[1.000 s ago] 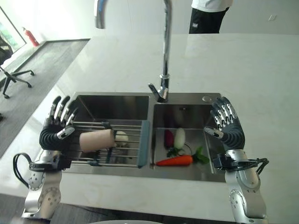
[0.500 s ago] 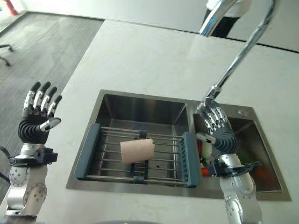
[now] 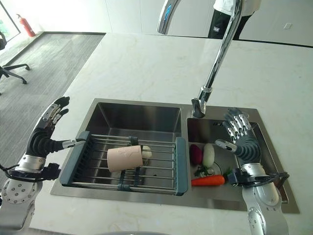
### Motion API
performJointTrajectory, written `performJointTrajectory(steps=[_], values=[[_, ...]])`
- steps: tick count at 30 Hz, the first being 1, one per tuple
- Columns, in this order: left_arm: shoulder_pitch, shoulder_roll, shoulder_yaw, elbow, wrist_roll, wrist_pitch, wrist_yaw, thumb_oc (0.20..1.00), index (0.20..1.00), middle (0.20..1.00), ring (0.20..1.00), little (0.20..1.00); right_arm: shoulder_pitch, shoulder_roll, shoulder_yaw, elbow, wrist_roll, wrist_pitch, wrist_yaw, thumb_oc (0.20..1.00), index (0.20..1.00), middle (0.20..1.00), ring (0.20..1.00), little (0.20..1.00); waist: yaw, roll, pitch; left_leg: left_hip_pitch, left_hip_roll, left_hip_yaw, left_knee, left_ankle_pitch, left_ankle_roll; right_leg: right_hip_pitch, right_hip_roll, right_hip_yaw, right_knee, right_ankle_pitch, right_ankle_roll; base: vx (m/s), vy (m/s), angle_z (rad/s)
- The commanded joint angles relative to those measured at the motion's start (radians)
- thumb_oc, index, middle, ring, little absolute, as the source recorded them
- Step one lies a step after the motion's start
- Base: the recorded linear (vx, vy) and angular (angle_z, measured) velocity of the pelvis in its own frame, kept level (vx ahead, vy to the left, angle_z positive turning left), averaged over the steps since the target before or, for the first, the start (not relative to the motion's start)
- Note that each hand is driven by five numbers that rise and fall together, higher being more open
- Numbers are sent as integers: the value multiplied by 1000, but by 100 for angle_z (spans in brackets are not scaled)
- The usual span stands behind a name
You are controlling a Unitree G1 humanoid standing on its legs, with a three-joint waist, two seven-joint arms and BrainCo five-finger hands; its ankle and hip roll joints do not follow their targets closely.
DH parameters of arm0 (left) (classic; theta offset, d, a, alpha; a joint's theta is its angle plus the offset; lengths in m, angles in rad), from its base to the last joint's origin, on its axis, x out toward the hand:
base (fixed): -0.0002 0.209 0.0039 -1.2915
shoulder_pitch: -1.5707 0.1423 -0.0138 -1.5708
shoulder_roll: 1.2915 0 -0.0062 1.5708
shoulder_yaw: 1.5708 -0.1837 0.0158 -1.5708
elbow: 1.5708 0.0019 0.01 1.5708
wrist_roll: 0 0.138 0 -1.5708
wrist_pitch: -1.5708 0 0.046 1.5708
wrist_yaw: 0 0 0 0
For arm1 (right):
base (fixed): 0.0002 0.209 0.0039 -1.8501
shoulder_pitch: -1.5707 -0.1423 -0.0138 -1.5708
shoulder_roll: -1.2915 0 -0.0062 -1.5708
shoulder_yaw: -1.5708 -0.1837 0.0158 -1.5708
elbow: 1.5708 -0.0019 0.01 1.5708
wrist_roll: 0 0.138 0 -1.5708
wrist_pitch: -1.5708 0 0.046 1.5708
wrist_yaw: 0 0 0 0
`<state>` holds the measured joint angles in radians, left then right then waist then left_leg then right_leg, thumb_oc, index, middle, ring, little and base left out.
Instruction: Place the dishes in the dishwasher.
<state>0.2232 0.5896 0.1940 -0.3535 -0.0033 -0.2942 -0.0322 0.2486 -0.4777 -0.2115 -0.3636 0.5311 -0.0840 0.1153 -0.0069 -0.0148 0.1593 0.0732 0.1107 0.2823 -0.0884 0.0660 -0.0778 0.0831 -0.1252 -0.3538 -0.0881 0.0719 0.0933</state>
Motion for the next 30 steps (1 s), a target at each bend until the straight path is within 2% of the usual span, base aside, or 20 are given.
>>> performJointTrajectory(steps=[1, 5, 6, 10, 14, 15, 23, 30], values=[[-76, 75, -2, -17, 150, -16, 24, 1000, 1000, 1000, 1000, 1000, -52, -34, -21, -51, 18, -33, 3, 1000, 1000, 1000, 1000, 1000, -17, 10, -36, 46, 54, -18, 1, -69, -20, 65, -33, 7, 1, -54, 57, 0, 0, 0], [-99, 135, -26, -3, 247, 60, 1, 1000, 1000, 1000, 1000, 1000, -62, -53, -15, -51, 10, -29, 2, 1000, 1000, 1000, 1000, 1000, -28, 18, -42, 46, 51, -16, 1, -65, -20, 61, -33, 12, 1, -50, 59, 0, 0, 0], [-120, 162, -46, 14, 285, 112, -16, 1000, 1000, 1000, 1000, 1000, -74, -68, -14, -48, 3, -23, -6, 1000, 1000, 1000, 1000, 1000, -33, 23, -45, 49, 50, -16, 1, -66, -21, 62, -33, 13, 1, -49, 60, 0, 0, 0], [-183, 209, -116, 61, 386, 230, -78, 1000, 1000, 1000, 1000, 1000, -112, -89, -7, -33, -5, -24, -29, 1000, 1000, 1000, 1000, 1000, -48, 36, -45, 55, 48, -11, 1, -68, -20, 62, -35, 19, 1, -45, 65, 0, 0, 0], [-214, 207, -149, 80, 356, 275, -98, 1000, 1000, 1000, 1000, 1000, -123, -86, 6, -26, -17, -31, -38, 1000, 1000, 1000, 1000, 1000, -54, 36, -45, 60, 46, -8, 1, -69, -18, 64, -34, 26, 1, -45, 67, 0, -1, -2], [-247, 176, -183, 104, 283, 313, -95, 1000, 1000, 1000, 1000, 1000, -134, -82, 20, -19, -53, -43, -48, 1000, 1000, 1000, 1000, 1000, -60, 35, -46, 66, 46, -4, 1, -71, -15, 66, -32, 33, 1, -46, 66, 0, 0, 0], [-295, 139, -262, 169, 257, 432, -139, 1000, 1000, 1000, 1000, 1000, -153, -88, 25, -19, -70, -49, -57, 1000, 1000, 1000, 1000, 1000, -78, 37, -43, 81, 46, 11, 1, -77, -12, 68, -24, 55, 1, -46, 65, 2, 0, -1], [-318, 91, -327, 206, 234, 502, -164, 1000, 1000, 1000, 1000, 1000, -179, -91, 42, -21, -103, -47, -63, 1000, 1000, 1000, 1000, 1000, -86, 38, -40, 91, 46, 23, 1, -80, -9, 69, -17, 71, 1, -46, 64, 3, 0, -8]])
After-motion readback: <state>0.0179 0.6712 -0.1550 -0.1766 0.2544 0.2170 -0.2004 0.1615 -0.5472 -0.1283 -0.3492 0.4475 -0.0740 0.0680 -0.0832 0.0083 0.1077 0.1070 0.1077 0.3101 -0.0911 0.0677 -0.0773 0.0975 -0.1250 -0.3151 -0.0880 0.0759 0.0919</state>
